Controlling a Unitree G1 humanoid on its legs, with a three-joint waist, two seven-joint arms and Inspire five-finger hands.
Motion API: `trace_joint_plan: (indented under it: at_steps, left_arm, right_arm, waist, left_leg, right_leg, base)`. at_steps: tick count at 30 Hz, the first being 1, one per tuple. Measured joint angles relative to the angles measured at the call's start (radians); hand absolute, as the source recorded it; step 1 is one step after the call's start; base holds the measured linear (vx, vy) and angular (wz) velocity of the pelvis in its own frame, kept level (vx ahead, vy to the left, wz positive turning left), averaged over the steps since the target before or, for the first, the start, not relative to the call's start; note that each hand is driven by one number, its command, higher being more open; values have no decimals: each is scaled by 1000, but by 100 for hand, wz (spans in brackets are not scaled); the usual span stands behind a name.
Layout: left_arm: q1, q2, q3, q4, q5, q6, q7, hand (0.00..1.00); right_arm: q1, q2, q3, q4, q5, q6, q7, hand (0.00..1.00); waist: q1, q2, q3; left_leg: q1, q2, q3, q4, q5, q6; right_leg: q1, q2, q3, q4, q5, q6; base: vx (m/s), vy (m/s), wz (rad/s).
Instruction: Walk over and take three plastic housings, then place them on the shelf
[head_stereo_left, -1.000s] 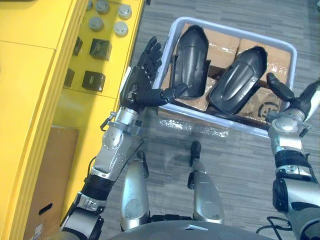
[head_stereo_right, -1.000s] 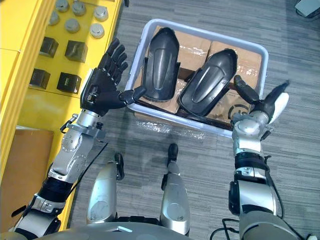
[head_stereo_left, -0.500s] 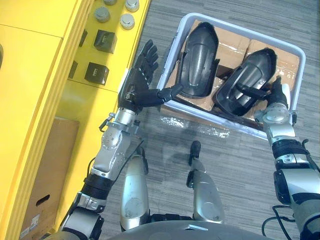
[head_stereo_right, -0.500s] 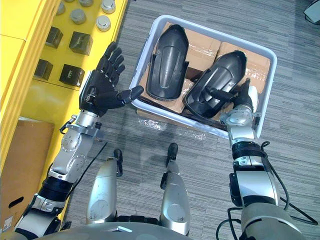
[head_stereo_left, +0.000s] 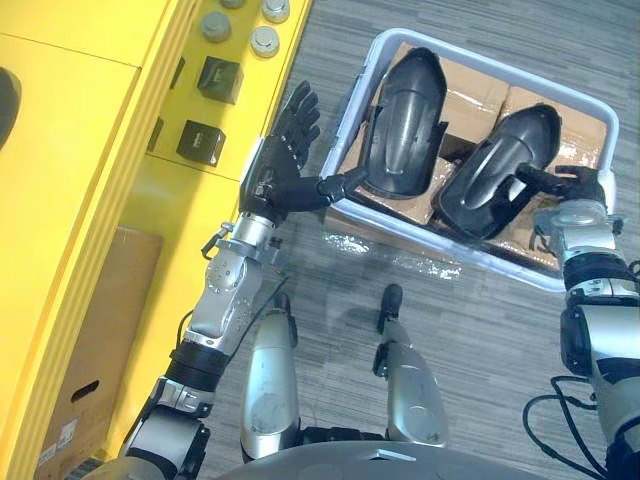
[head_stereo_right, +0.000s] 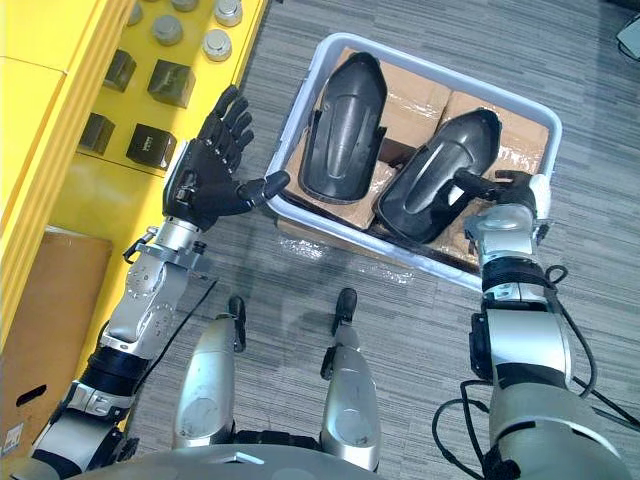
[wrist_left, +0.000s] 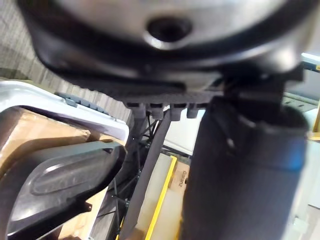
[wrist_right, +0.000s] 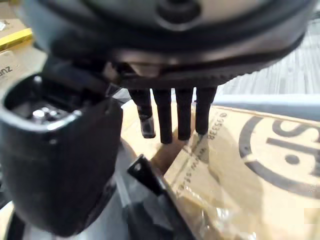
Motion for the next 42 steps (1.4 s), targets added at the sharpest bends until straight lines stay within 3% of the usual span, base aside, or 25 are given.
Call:
trace_joint_plan:
  at_steps: [7,9,21,27,32,41,42]
  left_arm:
    - [2,-1,-5,13,-35,-1,7,100]
    - [11,-3,-4,13,-39,-2,23,100]
    - [136,-3,95,-5,-150,-11,82,100]
    - [177,-4,96,-83,-148,-16,76,100]
    - [198,-4,104,-143,-148,-24,68,100]
    - [240,-6,109,-163,-147,-26,47,100]
    - [254,-6,109,-163,-147,-25,46,100]
  right_arm:
    - [-21,-4,-16,73,-37,44,8,0]
    - [-17,-2,-25,92,-37,60,20,0]
    - [113,-4,-78,40,-116,20,13,0]
    - [201,-4,-71,-165,-126,-31,-118,0]
    - [247,-4,-71,-410,-237,-84,-222,0]
    - [280,15,-70,-517,-237,-144,-297,0]
    - [283,29,-70,-517,-237,-148,-300,100]
  waist:
    - [2,1,0]
    - [1,12,0]
    - [3,17,0]
    - [1,17,0]
    - [-2,13,0]
    - [-3,-12,-10]
    - [-6,-19,-14]
  left_leg:
    - [9,-4,-6,-29,20,-4]
    - [17,-3,-7,-33,21,-5]
    - [76,-5,-12,-82,41,-14]
    - [113,-4,-10,-108,48,-20]
    - [156,-1,8,-145,57,-26]
    - [186,3,20,-171,64,-31]
    - [192,4,23,-173,64,-31]
  right_leg:
    - [2,-1,-11,0,-3,-4]
    - [10,0,-13,0,-4,-5]
    - [60,0,-31,-11,-9,-11]
    - [91,2,-35,-26,-9,-12]
    - [110,6,-25,-37,-10,-13]
    - [123,12,-13,-45,-10,-14]
    - [127,12,-11,-46,-10,-14]
  base:
    - [-18,0,5]
    - [-15,3,1]
    - [-13,6,3]
    - [0,0,0]
    - [4,5,-6]
    - [9,6,-3]
    - [0,19,-5]
